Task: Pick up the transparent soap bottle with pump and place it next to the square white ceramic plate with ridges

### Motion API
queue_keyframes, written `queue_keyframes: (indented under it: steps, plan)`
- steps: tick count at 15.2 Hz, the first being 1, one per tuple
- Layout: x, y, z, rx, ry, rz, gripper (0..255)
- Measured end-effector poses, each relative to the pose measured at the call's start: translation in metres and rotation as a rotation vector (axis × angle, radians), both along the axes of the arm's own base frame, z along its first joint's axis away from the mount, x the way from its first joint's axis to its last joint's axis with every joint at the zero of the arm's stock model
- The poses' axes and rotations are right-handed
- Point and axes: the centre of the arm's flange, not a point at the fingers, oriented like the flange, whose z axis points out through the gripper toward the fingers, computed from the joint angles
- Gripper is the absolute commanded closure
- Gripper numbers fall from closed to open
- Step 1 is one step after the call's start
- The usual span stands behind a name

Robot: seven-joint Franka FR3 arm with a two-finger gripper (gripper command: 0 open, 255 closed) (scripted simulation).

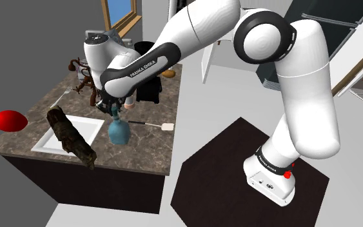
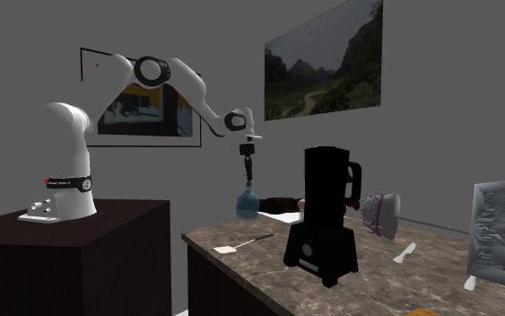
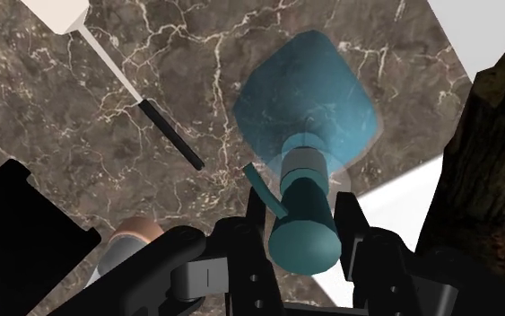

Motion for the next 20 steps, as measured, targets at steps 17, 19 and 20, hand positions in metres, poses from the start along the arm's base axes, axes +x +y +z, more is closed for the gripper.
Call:
queue_keyframes:
  steps: [17, 19, 20]
  plan:
    - [0.001, -0.001, -0.030, 0.001, -0.001, 0.000, 0]
    - [0.001, -0.001, -0.030, 0.001, -0.001, 0.000, 0]
    - [0.000, -0.001, -0.024, 0.000, -0.001, 0.000, 0]
